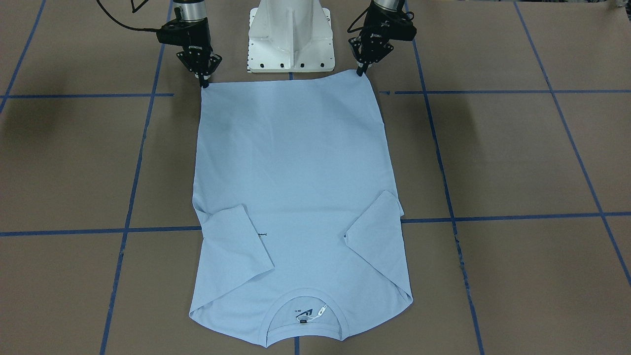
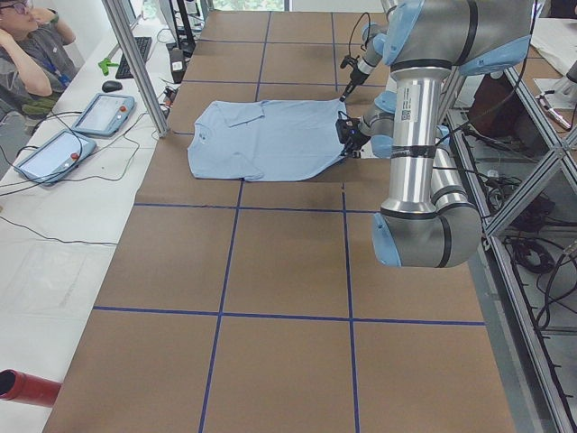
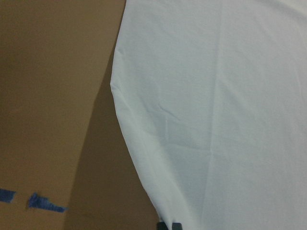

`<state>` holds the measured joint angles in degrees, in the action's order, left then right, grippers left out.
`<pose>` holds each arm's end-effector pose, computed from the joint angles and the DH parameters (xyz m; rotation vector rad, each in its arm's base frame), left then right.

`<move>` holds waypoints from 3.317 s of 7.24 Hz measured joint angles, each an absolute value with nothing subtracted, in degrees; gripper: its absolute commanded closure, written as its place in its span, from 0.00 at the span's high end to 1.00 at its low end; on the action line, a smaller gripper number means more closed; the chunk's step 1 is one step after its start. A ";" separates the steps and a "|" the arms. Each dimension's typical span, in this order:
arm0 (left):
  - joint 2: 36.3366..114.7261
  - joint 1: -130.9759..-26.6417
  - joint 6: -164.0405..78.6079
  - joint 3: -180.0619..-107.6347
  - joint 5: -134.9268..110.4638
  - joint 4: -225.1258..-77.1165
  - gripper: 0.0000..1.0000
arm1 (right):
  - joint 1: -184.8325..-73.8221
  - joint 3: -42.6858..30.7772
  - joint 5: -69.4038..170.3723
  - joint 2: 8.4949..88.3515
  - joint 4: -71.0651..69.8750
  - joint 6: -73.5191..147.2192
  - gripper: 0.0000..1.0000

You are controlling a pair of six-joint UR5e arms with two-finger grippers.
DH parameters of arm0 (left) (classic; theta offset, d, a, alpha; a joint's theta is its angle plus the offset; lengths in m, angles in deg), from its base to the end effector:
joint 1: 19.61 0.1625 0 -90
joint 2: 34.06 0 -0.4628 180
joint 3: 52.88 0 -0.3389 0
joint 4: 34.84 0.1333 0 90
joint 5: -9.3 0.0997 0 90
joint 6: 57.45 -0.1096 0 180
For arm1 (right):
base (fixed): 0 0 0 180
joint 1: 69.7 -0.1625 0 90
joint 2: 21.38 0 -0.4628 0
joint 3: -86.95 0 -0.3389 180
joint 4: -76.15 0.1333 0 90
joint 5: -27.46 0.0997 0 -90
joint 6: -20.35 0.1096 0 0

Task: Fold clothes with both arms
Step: 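Lift the hem with both grippers and fold it toward the collar, then lower the hem near the collar and open both grippers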

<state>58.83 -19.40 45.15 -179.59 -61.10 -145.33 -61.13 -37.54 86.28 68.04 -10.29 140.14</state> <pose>0.4243 -0.1685 0.3738 0.1933 1.0717 -0.3739 -0.4421 -0.1256 0.4416 0.2814 -0.8016 0.5314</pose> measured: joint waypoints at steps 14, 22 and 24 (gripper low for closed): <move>83.91 -54.42 11.03 -178.01 -85.01 -118.37 0.00 | -106.98 -36.42 116.88 38.74 -31.17 98.43 0.00; 95.63 -59.93 5.33 -131.85 -81.16 -145.37 0.00 | -111.35 2.28 116.41 32.90 -3.90 94.53 0.00; 96.11 -60.66 2.98 -129.35 -80.75 -147.54 0.00 | -110.58 3.25 115.77 32.69 -3.38 94.53 0.00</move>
<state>96.11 -60.66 2.98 -129.35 -80.75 -147.54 -110.58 3.25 115.77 32.69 -3.38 94.53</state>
